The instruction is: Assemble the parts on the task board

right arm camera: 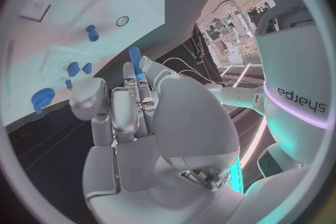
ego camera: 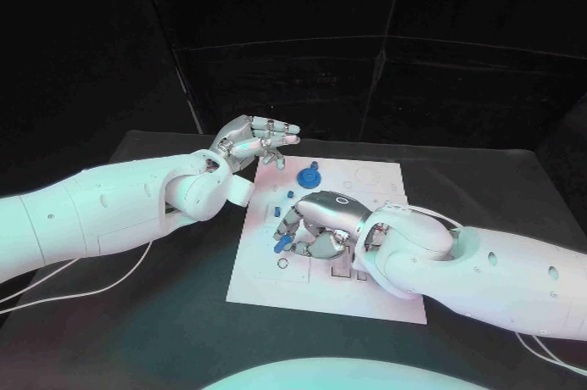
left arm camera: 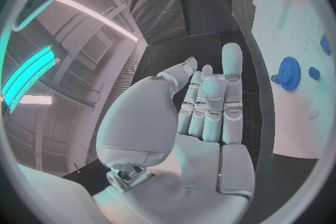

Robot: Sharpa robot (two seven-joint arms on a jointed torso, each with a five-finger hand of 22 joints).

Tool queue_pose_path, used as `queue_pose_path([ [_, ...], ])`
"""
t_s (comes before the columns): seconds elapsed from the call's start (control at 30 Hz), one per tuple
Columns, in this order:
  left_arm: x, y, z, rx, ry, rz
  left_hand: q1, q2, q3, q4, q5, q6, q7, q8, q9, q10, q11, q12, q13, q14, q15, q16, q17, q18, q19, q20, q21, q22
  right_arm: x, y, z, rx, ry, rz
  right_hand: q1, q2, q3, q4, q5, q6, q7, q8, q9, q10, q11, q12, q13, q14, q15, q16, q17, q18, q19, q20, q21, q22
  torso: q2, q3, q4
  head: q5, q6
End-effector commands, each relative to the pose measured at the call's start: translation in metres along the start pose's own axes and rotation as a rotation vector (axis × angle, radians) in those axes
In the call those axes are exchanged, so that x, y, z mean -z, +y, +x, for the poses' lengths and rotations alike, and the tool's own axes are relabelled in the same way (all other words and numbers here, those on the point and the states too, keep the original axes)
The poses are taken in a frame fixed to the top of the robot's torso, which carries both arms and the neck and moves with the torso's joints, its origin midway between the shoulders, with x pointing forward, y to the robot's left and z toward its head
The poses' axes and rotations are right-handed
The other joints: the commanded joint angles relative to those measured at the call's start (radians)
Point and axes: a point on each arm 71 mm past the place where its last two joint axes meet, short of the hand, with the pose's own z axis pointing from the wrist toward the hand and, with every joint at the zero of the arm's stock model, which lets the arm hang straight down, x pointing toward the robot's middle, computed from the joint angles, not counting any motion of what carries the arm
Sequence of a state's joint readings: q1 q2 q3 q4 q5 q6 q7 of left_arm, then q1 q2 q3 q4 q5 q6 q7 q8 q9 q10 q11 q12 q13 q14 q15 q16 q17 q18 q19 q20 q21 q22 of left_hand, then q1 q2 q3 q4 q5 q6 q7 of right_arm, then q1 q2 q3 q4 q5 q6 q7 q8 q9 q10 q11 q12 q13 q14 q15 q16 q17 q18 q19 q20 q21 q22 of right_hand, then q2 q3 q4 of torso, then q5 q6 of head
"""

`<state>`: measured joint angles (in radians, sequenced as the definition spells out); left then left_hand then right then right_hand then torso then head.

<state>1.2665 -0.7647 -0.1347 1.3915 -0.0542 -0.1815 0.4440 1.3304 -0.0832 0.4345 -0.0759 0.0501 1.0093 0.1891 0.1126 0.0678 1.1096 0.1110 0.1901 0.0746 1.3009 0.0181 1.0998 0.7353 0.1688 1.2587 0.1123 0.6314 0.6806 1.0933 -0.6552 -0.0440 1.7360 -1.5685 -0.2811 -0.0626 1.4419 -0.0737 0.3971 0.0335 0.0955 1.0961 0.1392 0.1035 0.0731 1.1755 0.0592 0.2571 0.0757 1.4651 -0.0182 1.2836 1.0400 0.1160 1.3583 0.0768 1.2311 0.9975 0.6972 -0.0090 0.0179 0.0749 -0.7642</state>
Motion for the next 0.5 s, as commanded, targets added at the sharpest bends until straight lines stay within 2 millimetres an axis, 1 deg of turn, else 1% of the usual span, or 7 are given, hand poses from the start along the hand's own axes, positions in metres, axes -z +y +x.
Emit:
queue_pose_path([
  [0.03,-0.001,-0.002,0.002,0.005,0.006,0.011,0.003,0.003,-0.004,-0.005,-0.001,-0.009,-0.001,0.001,0.001,-0.006,0.000,0.004,0.000,-0.007,0.001,0.002,-0.001,0.013,-0.005,0.002,-0.007,-0.002,-0.003,0.000,0.009,0.010,0.065,-0.020,-0.006,-0.013,0.008,0.001,0.007,-0.001,0.005,-0.004,-0.001,-0.002,0.007,-0.005,-0.001,0.028,-0.002,0.003,-0.002,-0.008,0.002,0.006,0.004,-0.001,-0.001,0.0008,-0.0027,0.006,-0.003],
  [0.07,-0.001,-0.002,0.002,0.005,0.007,0.010,0.003,0.003,-0.004,-0.005,-0.001,-0.009,-0.001,0.001,0.001,-0.006,0.000,0.004,0.000,-0.007,0.001,0.002,-0.001,0.013,-0.005,0.002,-0.007,-0.002,-0.004,0.000,0.011,0.012,0.073,-0.017,-0.006,-0.013,0.008,0.001,0.007,-0.001,0.005,-0.004,-0.001,-0.002,0.007,-0.005,-0.001,0.028,-0.002,0.003,-0.002,-0.008,0.002,0.006,0.004,0.000,0.000,0.0017,-0.0019,0.007,-0.004],
  [0.13,-0.001,-0.002,0.002,0.006,0.007,0.010,0.003,0.003,-0.004,-0.005,-0.001,-0.009,-0.001,0.001,0.001,-0.006,0.000,0.004,0.000,-0.007,0.001,0.002,-0.001,0.013,-0.005,0.002,-0.007,-0.002,-0.006,-0.001,0.014,0.020,0.083,-0.011,-0.006,-0.013,0.008,0.001,0.008,-0.001,0.005,-0.004,-0.001,-0.002,0.007,-0.005,-0.001,0.028,-0.002,0.003,-0.002,-0.008,0.003,0.006,0.005,0.000,0.000,0.0021,-0.0017,0.008,-0.005],
  [0.2,-0.001,-0.002,0.002,0.006,0.008,0.009,0.003,0.003,-0.004,-0.005,-0.001,-0.009,-0.001,0.001,0.001,-0.006,0.000,0.004,0.000,-0.007,0.001,0.002,-0.001,0.013,-0.005,0.002,-0.007,-0.002,-0.007,-0.002,0.016,0.026,0.089,-0.006,-0.006,-0.013,0.008,0.001,0.008,-0.001,0.005,-0.004,-0.001,-0.002,0.007,-0.005,-0.001,0.028,-0.002,0.003,-0.002,-0.008,0.003,0.006,0.005,0.000,-0.001,0.0026,-0.0027,0.010,-0.007],
  [0.3,-0.001,-0.002,0.003,0.006,0.009,0.009,0.003,0.003,-0.004,-0.005,-0.001,-0.009,-0.001,0.001,0.001,-0.006,0.000,0.004,0.000,-0.007,0.001,0.002,-0.001,0.013,-0.005,0.002,-0.007,-0.002,-0.009,-0.003,0.019,0.031,0.099,-0.001,-0.007,-0.013,0.008,0.001,0.010,-0.001,0.005,-0.004,-0.001,-0.002,0.007,-0.005,-0.001,0.028,-0.001,0.003,-0.002,-0.008,0.002,0.006,0.005,0.000,0.000,0.0028,-0.0025,0.012,-0.007],
  [0.4,-0.002,-0.002,0.004,0.007,0.012,0.009,0.003,0.003,-0.004,-0.005,-0.001,-0.009,-0.001,0.001,0.001,-0.006,0.000,0.004,0.000,-0.007,0.001,0.002,-0.001,0.013,-0.005,0.002,-0.007,-0.002,-0.010,-0.004,0.021,0.043,0.115,0.007,-0.007,-0.013,0.008,0.001,0.010,-0.001,0.005,-0.004,-0.001,-0.002,0.007,-0.005,-0.001,0.028,-0.001,0.003,-0.002,-0.008,0.002,0.006,0.005,0.000,0.000,0.0015,-0.0010,0.015,-0.009],
  [0.5,-0.002,-0.002,0.004,0.008,0.013,0.008,0.003,0.003,-0.004,-0.005,-0.001,-0.009,-0.001,0.001,0.001,-0.006,0.000,0.004,0.000,-0.007,0.001,0.002,-0.001,0.013,-0.005,0.002,-0.007,-0.002,-0.011,-0.005,0.024,0.063,0.134,0.020,-0.008,-0.014,0.008,0.001,0.011,-0.001,0.005,-0.004,-0.001,-0.002,0.007,-0.006,-0.001,0.028,-0.001,0.003,-0.003,-0.008,0.002,0.006,0.005,0.000,-0.001,0.0020,-0.0019,0.015,-0.011],
])
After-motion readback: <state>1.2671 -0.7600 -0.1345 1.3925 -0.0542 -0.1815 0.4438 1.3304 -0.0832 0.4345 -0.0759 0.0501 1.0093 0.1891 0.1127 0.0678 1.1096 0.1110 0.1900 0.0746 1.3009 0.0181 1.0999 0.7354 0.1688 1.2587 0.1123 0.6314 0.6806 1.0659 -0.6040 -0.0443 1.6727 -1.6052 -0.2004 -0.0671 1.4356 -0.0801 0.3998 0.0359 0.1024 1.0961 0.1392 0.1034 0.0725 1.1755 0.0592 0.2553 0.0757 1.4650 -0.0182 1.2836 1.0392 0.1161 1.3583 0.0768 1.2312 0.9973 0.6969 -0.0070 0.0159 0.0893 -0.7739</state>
